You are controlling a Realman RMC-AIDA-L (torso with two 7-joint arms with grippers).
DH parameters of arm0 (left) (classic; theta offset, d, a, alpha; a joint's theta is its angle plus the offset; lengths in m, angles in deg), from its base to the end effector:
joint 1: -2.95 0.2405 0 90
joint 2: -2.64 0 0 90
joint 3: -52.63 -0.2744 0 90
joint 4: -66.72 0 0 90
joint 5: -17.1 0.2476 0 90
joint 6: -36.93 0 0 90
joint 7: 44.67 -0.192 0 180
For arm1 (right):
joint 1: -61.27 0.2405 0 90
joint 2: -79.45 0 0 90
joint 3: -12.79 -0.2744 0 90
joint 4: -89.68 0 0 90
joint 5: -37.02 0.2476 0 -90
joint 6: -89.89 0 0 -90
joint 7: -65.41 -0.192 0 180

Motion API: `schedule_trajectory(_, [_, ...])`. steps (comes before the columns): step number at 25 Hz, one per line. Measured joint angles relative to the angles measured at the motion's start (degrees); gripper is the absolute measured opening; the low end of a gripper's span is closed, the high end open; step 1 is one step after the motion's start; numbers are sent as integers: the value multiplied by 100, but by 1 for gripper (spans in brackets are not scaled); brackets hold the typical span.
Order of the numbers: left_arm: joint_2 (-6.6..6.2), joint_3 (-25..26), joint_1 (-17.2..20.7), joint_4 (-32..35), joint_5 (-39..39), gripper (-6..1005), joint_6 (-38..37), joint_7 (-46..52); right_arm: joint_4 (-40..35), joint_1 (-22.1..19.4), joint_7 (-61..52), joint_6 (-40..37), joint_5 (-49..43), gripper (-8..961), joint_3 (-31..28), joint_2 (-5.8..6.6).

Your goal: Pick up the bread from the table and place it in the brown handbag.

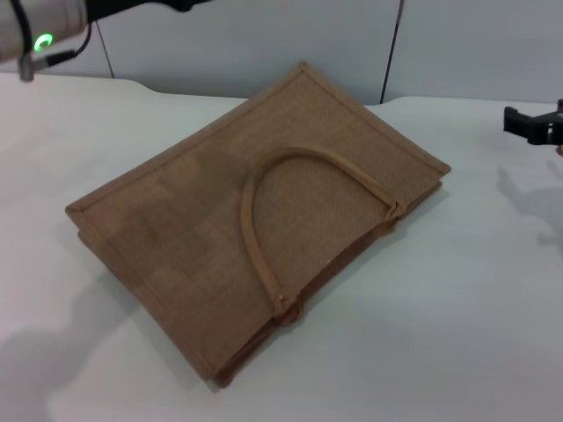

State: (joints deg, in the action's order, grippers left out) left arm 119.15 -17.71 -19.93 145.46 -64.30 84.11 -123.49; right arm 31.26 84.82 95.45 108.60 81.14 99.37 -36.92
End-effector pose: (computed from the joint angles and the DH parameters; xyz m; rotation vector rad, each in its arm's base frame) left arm -0.1485 0.4883 0.0689 -2.1669 -0.2689 -0.6004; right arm 0.2942 0.5042 -0.0180 -1.8746 0.8755 0.2349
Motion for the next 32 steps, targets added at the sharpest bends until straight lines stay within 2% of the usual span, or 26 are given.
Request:
schedule_trajectory(1, [0,3,46,-133,-143,830,-102,-175,53,-186,79,-771,127,831,375,-4])
schedule_trajectory(2, [1,2,85,-302,-348,830,-217,-434,53,-186,79,-771,127,831,375,-4])
schedule_trajectory(5, [7,-2,180,-811,-1058,831,-402,-1384,334,-364,44,-2110,172,831,1094,-10])
schedule_trajectory(8, [16,-1,218,-1410,-1881,831,-424,-2503,829,-415,-373,-3554,177,831,1872,-16])
schedule_trajectory(9, [21,0,225,-1590,-2129,831,-420,-2838,1253,-372,-855,-4300,163,831,2277,-3])
schedule_trajectory(11, [27,-2,232,-2007,-2744,804,-394,-3545,1443,-341,-1059,-4567,153,830,2404,2])
schedule_trajectory(12, [27,-2,232,-2007,-2744,791,-394,-3545,1673,-297,-1272,-4858,139,830,2538,3])
schedule_trajectory(14, [33,-87,217,-2677,-3592,767,-369,-4587,2106,-216,-1596,-5353,134,830,2749,-1])
schedule_trajectory(17, [43,-233,152,-3231,-4201,735,-360,-5392,2842,-74,-1989,-6127,161,830,2987,-36])
schedule_trajectory(20, [47,-456,71,-3875,-5093,724,-295,-6212,3400,114,-2348,-6448,179,830,3104,-54])
schedule_trajectory(24, [39,-521,-24,-4602,-5866,724,-76,-6850,3755,363,-2486,-6086,181,830,3232,-56])
schedule_trajectory(32, [37,-525,-78,-4885,-5975,724,-33,-6934,3808,424,-2477,-5846,185,830,3204,-61])
